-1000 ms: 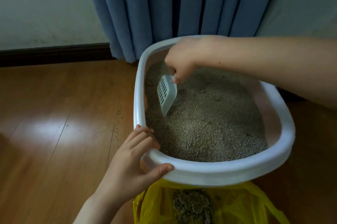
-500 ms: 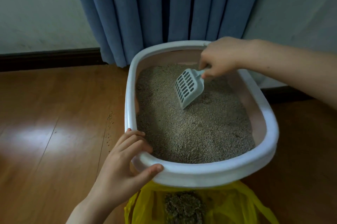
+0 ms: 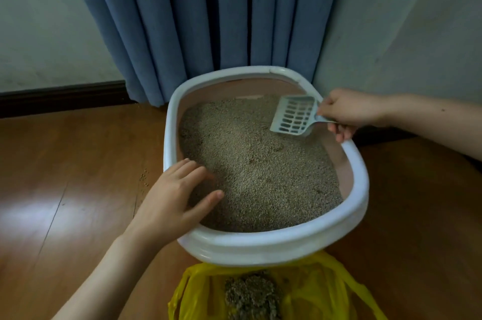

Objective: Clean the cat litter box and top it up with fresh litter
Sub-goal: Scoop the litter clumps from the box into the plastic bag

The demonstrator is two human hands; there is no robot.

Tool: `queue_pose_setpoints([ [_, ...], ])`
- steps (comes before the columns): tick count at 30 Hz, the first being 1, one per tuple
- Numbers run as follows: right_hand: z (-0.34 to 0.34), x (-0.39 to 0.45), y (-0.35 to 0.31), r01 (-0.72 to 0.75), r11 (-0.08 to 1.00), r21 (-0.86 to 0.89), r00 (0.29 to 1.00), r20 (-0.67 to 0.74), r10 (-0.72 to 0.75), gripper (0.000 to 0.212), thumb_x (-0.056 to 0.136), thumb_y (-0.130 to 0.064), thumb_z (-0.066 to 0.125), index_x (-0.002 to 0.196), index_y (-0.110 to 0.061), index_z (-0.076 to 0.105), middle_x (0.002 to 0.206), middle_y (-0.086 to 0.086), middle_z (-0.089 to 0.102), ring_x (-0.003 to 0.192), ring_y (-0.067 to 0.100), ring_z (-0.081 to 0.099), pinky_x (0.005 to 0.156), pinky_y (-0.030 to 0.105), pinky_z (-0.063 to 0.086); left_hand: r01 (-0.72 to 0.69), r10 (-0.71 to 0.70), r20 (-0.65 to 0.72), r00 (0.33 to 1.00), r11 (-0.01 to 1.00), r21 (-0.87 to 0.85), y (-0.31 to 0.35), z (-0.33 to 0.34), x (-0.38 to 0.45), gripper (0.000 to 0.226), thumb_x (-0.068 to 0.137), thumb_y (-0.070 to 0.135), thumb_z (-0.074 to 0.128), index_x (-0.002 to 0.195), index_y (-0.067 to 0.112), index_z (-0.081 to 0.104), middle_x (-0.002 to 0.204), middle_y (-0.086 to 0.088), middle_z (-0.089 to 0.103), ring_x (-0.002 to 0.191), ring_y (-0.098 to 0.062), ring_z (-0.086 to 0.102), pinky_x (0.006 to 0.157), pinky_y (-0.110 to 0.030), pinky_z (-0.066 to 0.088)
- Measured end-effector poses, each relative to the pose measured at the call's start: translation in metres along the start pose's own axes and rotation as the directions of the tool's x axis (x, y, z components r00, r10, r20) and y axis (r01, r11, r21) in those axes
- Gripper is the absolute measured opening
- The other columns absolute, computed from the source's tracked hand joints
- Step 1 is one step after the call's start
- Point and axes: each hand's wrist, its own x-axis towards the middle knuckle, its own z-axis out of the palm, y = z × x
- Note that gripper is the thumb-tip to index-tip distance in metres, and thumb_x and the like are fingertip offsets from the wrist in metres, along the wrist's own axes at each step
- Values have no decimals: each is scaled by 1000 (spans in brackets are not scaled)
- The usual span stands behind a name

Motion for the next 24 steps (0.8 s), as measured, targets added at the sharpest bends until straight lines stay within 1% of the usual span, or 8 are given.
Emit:
queue_pose_setpoints([
  [2, 5, -11, 5, -113, 986, 123, 993, 47, 108, 23, 101, -9, 40, 90, 0, 59, 46, 1, 51, 33, 8, 50, 31, 16, 40, -26, 25, 31, 999, 999, 27, -6, -1, 3, 47, 93, 63, 40, 99, 22, 63, 85, 14, 49, 83, -7, 49, 72, -21, 40],
  [5, 10, -25, 8, -333, 888, 318, 925, 294, 241, 25, 99, -4, 36, 102, 7, 58, 49, -2, 42, 32, 2, 38, 26, 12, 29, -61, 59, 60, 996, 998, 34, -15, 1, -2, 48, 94, 63, 39, 95, 22, 64, 84, 14, 51, 82, -7, 50, 74, -27, 42],
  [7, 17, -29, 10, -418, 841, 343, 876, 399, 272, 26, 99, -3, 31, 96, 5, 56, 50, -2, 39, 30, 2, 33, 24, 12, 25, -79, 78, 47, 996, 997, 18, -19, 4, -6, 46, 97, 60, 35, 94, 24, 65, 83, 14, 52, 81, -7, 50, 77, -29, 42],
  [13, 39, -9, 22, -545, 754, 367, 802, 492, 340, 32, 102, -6, 28, 84, 4, 53, 44, 2, 46, 27, 6, 41, 25, 14, 30, -85, 85, 3, 996, 996, -28, -21, 9, -5, 42, 99, 52, 34, 88, 25, 64, 79, 16, 51, 79, -7, 49, 76, -31, 41],
  [16, 52, 9, 27, -493, 819, 294, 837, 418, 354, 36, 103, -11, 31, 77, 1, 54, 40, 0, 48, 26, 6, 42, 25, 14, 31, -87, 87, 6, 996, 996, -31, -21, 10, -4, 39, 98, 50, 36, 86, 25, 64, 80, 16, 53, 79, -8, 51, 79, -31, 42],
  [19, 68, 25, 27, -412, 906, 99, 887, 269, 374, 36, 102, -16, 31, 76, -10, 55, 42, -4, 45, 26, 5, 37, 27, 14, 28, -65, 65, 7, 998, 998, -19, -21, 12, -5, 33, 96, 46, 40, 86, 26, 64, 80, 15, 57, 82, -8, 57, 98, -32, 41],
  [21, 81, 32, 24, -405, 908, 109, 898, 232, 373, 36, 102, -19, 31, 75, -13, 54, 49, -3, 45, 26, 5, 35, 28, 13, 27, -50, 50, 5, 999, 999, -10, -21, 12, -5, 31, 95, 44, 41, 87, 26, 65, 82, 14, 59, 85, -8, 59, 107, -30, 35],
  [24, 102, 42, 24, -298, 945, 138, 951, 129, 281, 29, 102, -20, 36, 81, -13, 54, 60, -1, 47, 33, 6, 38, 31, 15, 28, -50, 50, 18, 999, 999, 5, -20, 11, -5, 31, 94, 43, 41, 88, 26, 66, 85, 14, 60, 87, -7, 59, 109, -27, 33],
])
